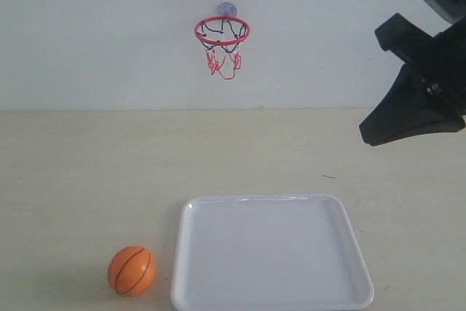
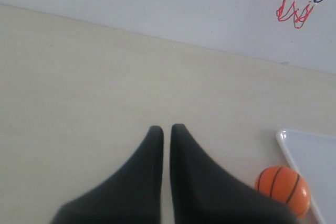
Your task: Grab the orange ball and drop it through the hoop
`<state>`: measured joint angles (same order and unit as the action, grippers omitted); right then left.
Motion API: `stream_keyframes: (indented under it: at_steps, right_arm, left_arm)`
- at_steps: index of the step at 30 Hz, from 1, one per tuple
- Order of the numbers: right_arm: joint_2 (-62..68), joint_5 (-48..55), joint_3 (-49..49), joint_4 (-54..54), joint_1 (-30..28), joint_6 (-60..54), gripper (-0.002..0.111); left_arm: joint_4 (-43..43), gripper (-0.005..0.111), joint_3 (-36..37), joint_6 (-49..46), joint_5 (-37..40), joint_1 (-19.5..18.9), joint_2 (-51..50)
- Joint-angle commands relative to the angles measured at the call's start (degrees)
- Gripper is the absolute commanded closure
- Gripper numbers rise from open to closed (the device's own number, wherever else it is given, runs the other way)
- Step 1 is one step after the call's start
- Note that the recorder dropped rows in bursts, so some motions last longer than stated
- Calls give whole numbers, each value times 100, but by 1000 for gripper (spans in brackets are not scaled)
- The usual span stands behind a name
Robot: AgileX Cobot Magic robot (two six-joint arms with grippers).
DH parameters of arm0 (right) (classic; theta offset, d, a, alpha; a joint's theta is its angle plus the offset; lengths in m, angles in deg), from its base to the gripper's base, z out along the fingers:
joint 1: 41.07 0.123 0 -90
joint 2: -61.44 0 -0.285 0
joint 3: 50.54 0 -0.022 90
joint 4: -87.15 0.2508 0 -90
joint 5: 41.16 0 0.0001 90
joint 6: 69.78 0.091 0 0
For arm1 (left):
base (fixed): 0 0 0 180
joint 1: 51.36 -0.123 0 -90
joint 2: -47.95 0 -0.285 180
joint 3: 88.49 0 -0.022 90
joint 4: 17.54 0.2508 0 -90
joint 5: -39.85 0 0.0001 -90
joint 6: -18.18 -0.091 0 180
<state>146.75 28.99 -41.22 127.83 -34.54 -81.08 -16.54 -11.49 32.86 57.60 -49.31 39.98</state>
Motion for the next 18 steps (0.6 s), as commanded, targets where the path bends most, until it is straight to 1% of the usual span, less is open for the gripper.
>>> stream_keyframes:
  at_steps: [1, 7, 11, 12, 14, 18]
  right_arm:
    - [-60, -18, 11, 15, 0, 68, 108]
    - [-60, -18, 11, 15, 0, 52, 108]
    - [-88, -18, 11, -76, 0, -152, 108]
    - [-218, -26, 124, -48, 0, -152, 108]
    - [-548, -876, 466, -19, 138, -178, 108]
    - [-1272, -1990, 1265, -29, 410, -648, 108]
  left_arm:
    - [8, 103, 22, 32, -22, -19, 18]
    - [8, 103, 22, 32, -22, -19, 18]
    - [8, 103, 22, 32, -22, -19, 18]
    - [8, 103, 22, 32, -22, -19, 18]
    - [8, 103, 22, 32, -22, -19, 18]
    - [8, 103, 22, 32, -22, -19, 18]
